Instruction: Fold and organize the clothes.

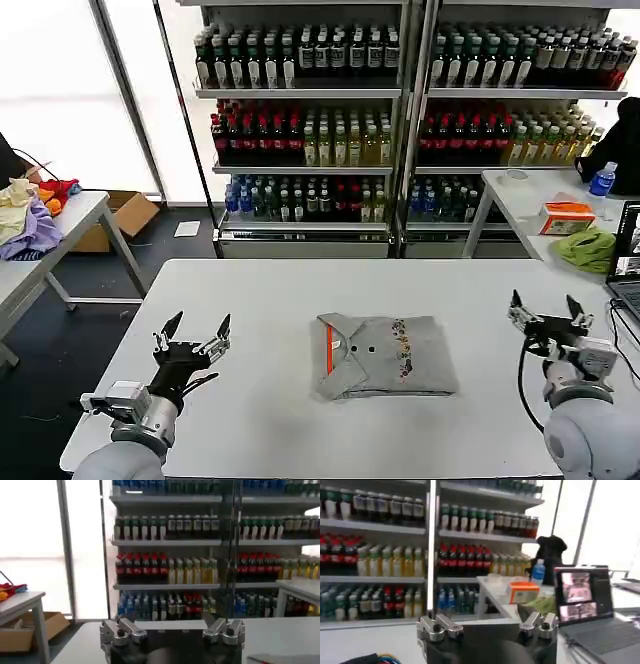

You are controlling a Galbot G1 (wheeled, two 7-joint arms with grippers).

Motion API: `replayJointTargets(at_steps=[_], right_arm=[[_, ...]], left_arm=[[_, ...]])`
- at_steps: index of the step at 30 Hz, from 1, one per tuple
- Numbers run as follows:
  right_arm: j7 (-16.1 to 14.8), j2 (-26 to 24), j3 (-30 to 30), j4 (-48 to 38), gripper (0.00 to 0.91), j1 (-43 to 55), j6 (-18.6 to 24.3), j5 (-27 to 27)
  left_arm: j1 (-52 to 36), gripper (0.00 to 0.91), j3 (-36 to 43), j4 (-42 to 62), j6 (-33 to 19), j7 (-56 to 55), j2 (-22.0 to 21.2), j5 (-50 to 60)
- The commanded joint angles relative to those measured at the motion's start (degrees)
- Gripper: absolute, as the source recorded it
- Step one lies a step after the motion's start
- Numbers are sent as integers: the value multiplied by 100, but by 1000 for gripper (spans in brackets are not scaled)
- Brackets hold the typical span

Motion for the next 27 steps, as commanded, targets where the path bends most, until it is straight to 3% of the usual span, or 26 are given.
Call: replayJointTargets(at_steps=[1,4,27], right_arm=[[-18,128,945,394,907,-669,65,-286],[-9,161,962,400,907,-678,51,-282],[-34,139,809,256,907,-542,-11,-300]], left_arm=[[-103,907,-60,88,-203,-43,-22,100],[-127,907,-85,127,38,214,0,302],[-390,907,33,323,102,322,107,271]])
